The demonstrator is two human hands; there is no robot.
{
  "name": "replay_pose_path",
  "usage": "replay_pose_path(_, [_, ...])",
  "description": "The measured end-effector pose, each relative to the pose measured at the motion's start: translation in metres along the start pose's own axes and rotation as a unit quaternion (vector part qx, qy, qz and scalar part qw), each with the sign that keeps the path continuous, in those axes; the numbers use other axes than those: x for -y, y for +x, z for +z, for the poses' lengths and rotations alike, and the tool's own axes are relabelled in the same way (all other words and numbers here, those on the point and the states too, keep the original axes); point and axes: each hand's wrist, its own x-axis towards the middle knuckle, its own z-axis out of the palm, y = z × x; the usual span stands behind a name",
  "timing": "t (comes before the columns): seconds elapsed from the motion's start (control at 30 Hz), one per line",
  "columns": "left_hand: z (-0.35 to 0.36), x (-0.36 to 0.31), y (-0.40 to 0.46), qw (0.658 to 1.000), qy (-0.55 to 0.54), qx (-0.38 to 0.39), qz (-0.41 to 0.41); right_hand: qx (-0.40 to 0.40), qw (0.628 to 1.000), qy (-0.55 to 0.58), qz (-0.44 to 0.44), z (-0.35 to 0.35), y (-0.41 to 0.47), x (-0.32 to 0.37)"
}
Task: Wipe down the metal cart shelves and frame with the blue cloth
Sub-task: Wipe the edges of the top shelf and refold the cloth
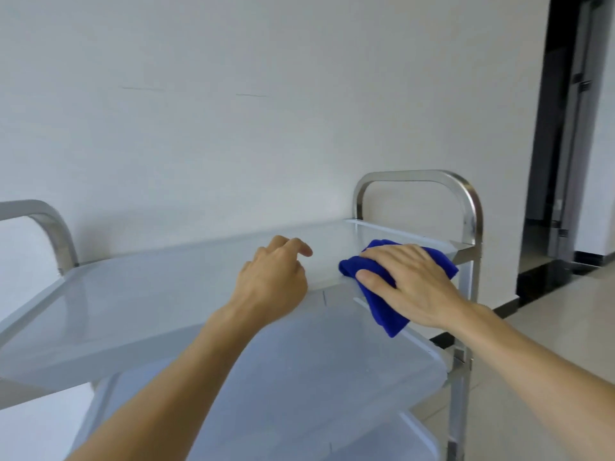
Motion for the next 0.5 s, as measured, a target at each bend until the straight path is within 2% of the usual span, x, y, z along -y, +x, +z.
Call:
replay_pose_path(0.3, [0.024,-0.002,0.026,0.993,0.111,0.018,-0.032,-0.038,0.998,-0.040,0.005,0.011,-0.006,0.001])
replay_pose_path(0.4, [0.033,-0.001,0.020,0.995,0.090,0.011,-0.043,-0.065,0.997,-0.035,-0.024,0.018,-0.002,0.002])
replay_pose_path(0.5, [0.031,-0.004,0.017,0.994,0.097,0.001,-0.054,-0.120,0.988,-0.009,-0.102,0.026,-0.001,-0.016])
